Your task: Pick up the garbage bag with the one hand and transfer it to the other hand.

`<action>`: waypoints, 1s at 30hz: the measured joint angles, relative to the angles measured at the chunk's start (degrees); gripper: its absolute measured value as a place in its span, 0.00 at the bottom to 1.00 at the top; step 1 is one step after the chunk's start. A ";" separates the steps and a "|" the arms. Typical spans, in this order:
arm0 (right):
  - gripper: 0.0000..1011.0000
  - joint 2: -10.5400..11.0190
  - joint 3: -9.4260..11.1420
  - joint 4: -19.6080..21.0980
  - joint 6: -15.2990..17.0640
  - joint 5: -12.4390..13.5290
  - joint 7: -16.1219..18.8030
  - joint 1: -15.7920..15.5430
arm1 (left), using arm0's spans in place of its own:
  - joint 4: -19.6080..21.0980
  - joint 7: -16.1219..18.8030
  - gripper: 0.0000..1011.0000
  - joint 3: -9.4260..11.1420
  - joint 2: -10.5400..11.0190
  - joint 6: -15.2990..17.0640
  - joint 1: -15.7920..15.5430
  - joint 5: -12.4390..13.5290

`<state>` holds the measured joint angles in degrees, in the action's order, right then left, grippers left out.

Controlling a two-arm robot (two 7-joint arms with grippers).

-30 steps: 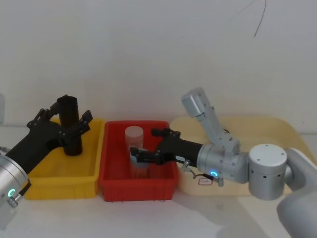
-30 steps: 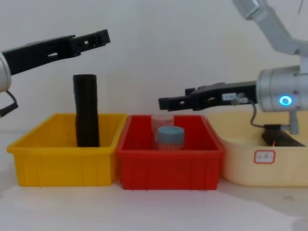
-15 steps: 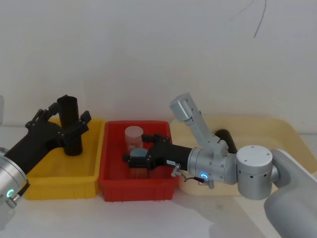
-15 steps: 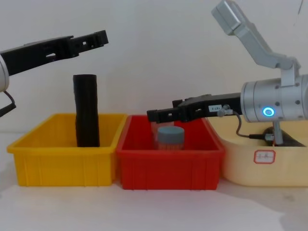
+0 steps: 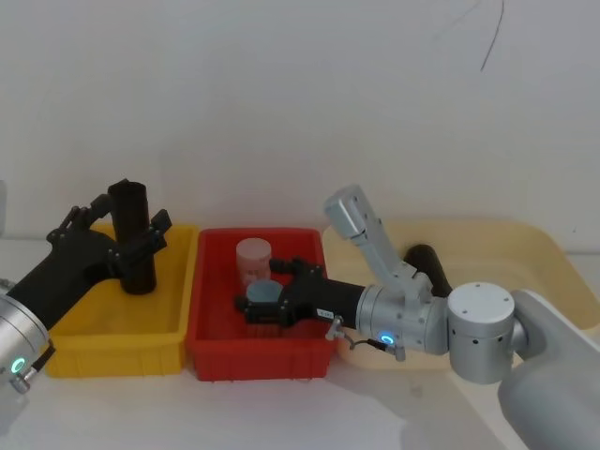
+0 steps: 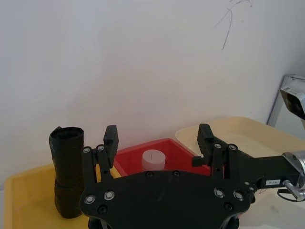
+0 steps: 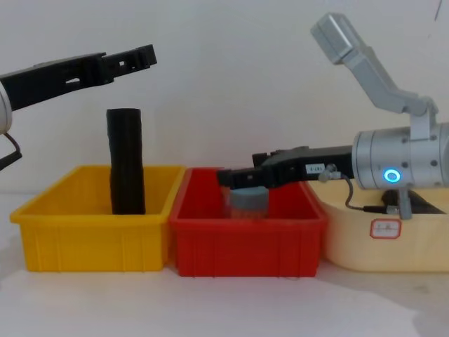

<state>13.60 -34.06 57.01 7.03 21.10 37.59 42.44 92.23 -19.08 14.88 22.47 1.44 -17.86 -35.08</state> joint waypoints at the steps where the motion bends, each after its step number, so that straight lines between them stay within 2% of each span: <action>1: 0.99 -0.03 -0.19 -0.37 -0.25 -0.15 0.17 0.10 | 0.00 0.00 0.99 0.00 0.00 0.00 0.00 0.00; 17: 0.99 -1.76 -2.16 -6.02 -2.60 -2.59 2.10 2.56 | 0.00 0.01 0.99 0.00 0.01 0.00 0.01 0.00; 30: 0.99 -2.71 -1.28 -8.06 -3.64 -2.71 2.52 3.90 | 0.00 0.00 0.99 0.01 0.01 0.00 0.00 -0.01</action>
<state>10.89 -35.33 48.95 3.38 18.38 40.11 46.33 92.23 -19.08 14.89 22.48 1.44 -17.85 -35.09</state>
